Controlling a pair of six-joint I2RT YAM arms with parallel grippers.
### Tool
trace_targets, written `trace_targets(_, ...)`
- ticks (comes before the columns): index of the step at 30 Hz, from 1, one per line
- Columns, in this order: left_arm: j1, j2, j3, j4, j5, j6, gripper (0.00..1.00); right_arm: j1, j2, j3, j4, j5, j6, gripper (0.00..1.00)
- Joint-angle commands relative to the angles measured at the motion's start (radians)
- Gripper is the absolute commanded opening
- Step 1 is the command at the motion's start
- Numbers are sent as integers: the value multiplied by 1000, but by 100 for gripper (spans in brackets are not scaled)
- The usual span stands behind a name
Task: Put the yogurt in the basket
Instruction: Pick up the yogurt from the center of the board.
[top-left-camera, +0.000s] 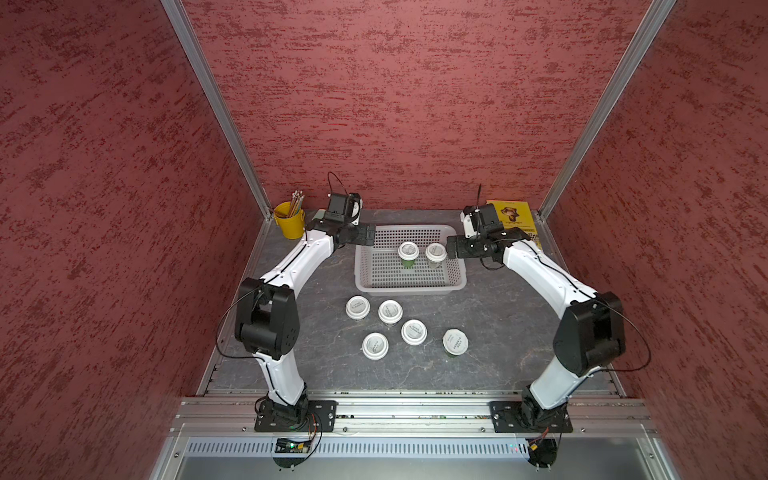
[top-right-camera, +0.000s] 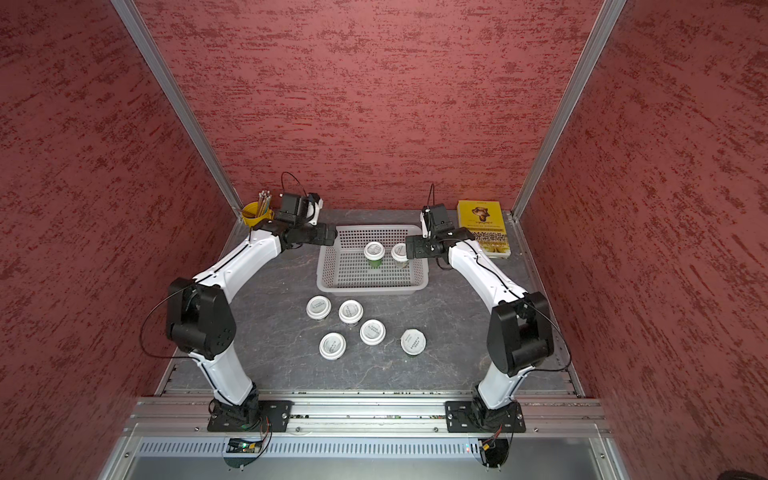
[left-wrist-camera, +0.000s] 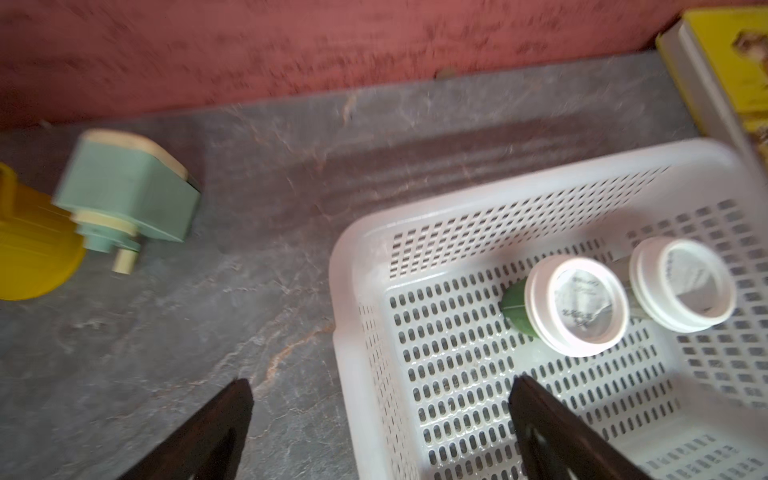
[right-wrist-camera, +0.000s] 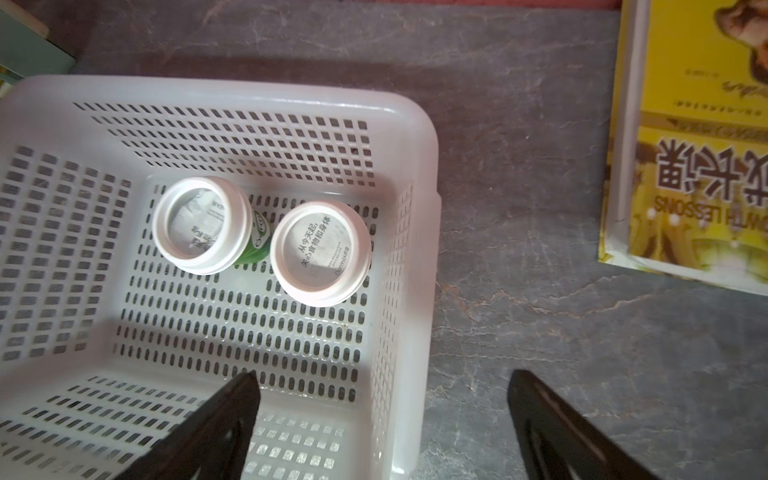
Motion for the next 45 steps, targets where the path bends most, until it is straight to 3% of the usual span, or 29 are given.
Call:
trace_targets(1, 5, -111, 19, -42, -54, -50, 100, 19, -75, 29, -67, 32, -27, 98)
trace_targets(5, 44, -194, 61, -219, 68, -114, 100, 55, -152, 14, -130, 44, -59, 98)
trace_targets(11, 28, -346, -12, -368, 118, -130, 100, 160, -269, -39, -219, 97, -73, 98)
trace_targets(16, -43, -436, -65, -548, 78, -197, 100, 246, -347, -92, -283, 128, -50, 99)
trace_targets(22, -180, -463, -155, -718, -85, -336, 100, 322, -388, -155, -309, 143, -29, 98)
trace_targets(30, -225, -430, -266, -702, -148, -455, 100, 387, -403, -238, -269, 140, 13, 98)
trace_targets(45, -266, -292, -385, -482, -197, -555, 100, 458, -410, -337, -168, 159, 55, 98)
